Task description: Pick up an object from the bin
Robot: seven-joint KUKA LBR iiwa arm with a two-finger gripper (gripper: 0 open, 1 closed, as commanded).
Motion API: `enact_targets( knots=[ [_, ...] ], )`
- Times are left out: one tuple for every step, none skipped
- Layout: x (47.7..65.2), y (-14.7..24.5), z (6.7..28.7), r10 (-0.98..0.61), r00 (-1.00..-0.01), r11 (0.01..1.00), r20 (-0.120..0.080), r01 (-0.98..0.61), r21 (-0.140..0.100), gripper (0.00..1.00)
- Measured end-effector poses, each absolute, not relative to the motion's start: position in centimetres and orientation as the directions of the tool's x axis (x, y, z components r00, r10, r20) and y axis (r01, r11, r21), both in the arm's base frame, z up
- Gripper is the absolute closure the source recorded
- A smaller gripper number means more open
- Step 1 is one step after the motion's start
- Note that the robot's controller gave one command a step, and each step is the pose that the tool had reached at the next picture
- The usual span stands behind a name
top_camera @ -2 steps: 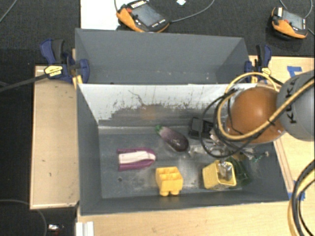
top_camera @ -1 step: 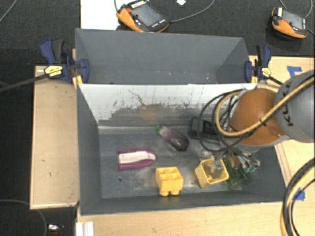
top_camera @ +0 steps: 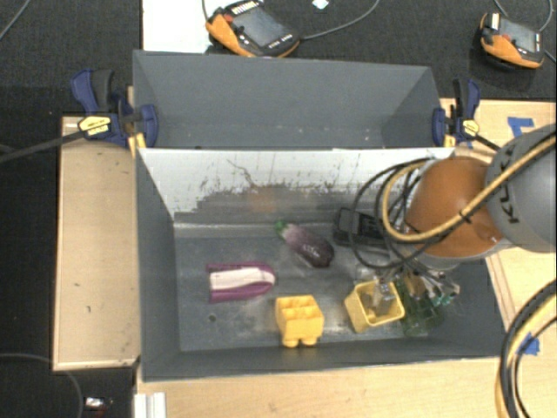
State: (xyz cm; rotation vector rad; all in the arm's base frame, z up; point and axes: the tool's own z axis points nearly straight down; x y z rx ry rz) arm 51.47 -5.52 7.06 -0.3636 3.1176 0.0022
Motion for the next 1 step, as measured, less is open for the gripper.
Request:
enact_targets(
  knots=[
    [51.48,-5.50,7.47,-0.230,-0.973,0.973,-0.005,-0.230,0.001,1.00]
  ],
)
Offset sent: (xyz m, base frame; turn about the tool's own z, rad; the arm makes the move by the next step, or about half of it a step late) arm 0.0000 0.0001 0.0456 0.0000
